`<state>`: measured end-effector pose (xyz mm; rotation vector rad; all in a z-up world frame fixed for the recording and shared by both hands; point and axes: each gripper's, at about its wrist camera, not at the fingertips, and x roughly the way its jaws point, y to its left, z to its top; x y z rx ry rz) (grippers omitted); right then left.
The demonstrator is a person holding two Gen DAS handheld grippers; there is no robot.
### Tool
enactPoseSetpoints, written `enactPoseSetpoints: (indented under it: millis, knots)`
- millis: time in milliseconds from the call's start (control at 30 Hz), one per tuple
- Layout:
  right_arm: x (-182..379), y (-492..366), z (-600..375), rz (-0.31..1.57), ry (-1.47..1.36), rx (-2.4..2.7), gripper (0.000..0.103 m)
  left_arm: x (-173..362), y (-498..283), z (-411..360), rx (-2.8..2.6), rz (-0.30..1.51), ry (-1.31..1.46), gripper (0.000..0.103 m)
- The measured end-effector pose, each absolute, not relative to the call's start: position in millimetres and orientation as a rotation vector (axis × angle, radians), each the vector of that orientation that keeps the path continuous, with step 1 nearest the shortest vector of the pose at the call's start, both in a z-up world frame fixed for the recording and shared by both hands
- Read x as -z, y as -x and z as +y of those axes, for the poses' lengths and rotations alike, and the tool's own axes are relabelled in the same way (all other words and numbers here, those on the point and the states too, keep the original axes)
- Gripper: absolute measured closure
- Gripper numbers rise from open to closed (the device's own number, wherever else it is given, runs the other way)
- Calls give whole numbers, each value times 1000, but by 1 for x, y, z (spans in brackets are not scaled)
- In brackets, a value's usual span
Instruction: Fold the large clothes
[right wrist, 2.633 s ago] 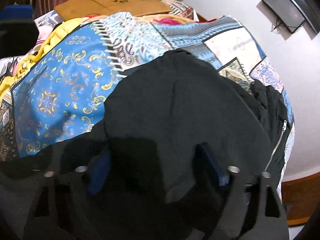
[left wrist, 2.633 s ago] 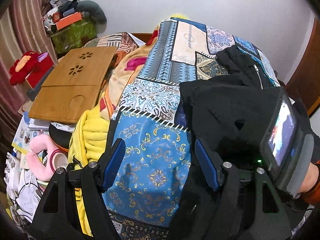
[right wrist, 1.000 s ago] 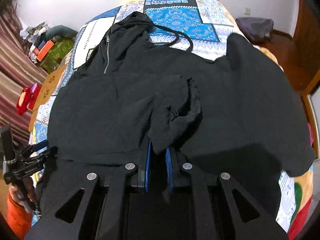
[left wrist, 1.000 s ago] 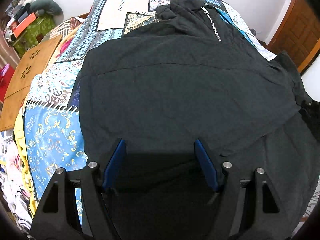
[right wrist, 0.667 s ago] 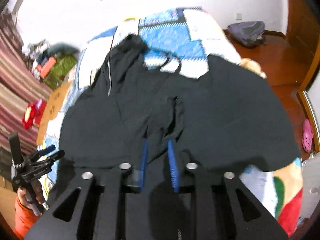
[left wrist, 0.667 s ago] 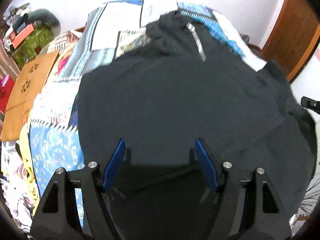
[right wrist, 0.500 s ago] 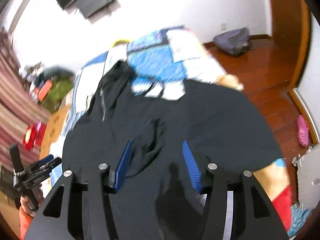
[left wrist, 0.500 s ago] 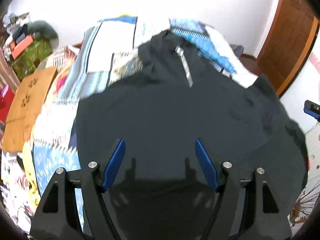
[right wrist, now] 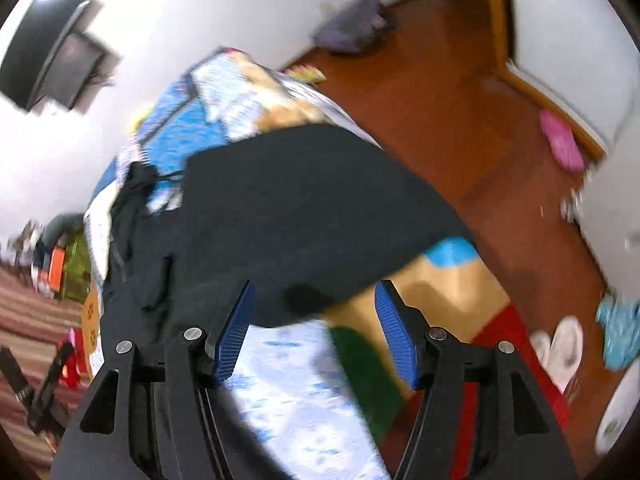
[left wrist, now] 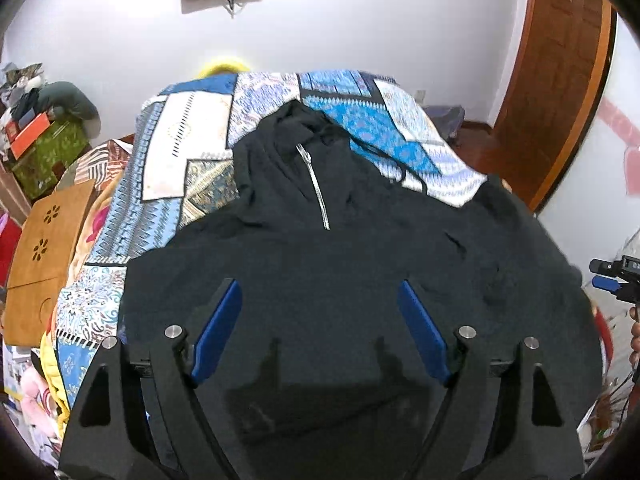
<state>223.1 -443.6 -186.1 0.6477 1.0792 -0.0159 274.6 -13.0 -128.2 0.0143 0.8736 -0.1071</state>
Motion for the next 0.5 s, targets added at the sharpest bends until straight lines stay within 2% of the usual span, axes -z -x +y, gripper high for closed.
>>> enactPoseSetpoints:
  millis: [367,433,500]
  knots:
    - [231,-258,-487,1060,-905,153,45,156,-274,-23,119,946,-23,23]
    - [232,-265,-491,1065,-901,189,56,157,-274,-21,117,948,-16,23]
    - [224,-273,-487,1068,-828,235,76,157,-272,-19,112,948,-14,23]
